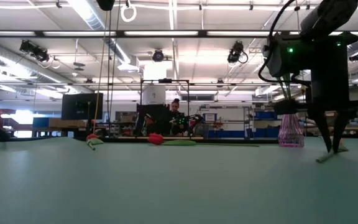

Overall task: Sort flowers into vase by color
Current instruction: Put the pink flower into the transparent vase

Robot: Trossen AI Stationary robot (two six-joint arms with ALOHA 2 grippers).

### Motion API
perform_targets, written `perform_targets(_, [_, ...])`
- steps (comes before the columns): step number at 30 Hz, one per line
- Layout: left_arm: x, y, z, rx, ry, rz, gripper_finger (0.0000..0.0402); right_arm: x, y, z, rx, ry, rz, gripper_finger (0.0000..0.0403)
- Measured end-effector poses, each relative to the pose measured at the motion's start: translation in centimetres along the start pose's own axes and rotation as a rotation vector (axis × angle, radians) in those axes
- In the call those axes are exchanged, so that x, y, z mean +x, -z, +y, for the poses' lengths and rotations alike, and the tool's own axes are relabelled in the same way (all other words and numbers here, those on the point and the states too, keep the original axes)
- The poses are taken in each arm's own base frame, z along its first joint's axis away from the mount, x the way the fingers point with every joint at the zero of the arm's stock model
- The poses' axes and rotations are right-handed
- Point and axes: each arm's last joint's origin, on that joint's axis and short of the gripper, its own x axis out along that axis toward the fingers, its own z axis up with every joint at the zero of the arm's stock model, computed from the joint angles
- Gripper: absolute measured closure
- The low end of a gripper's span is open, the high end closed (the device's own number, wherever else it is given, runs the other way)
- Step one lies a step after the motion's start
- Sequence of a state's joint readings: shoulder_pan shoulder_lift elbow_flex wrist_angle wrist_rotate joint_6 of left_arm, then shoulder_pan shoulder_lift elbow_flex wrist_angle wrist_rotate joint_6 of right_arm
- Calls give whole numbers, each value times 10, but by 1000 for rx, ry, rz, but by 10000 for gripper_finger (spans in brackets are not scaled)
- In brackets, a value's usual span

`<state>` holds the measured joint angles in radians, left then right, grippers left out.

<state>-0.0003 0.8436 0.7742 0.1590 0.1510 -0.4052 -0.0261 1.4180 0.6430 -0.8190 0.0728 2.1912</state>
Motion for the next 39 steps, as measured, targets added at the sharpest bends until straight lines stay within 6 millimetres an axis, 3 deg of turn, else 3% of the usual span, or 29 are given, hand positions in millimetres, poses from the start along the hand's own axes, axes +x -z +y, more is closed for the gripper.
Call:
perform_targets(8, [0,0,0,-6,0,0,173,-37,21,14,-137,-278,-65,396])
perform_targets(22, [0,0,1,6,-3,-2,173,-115,51,15,-491,-605,-195,395])
perform_targets(26, [0,0,1,7,-4,-2,173,-142,56,13,-656,-698,-261,395])
perform_targets(30, [0,0,1,9,-6,-3,173,-170,58,7,-930,-768,-357,395])
perform_targets(34, [0,-1,2,34,-63,-26,173,-190,59,1,-1219,-805,-377,395])
perform_targets(39, [0,-2,4,35,-126,-53,173,-214,55,-10,-1447,-879,-463,396])
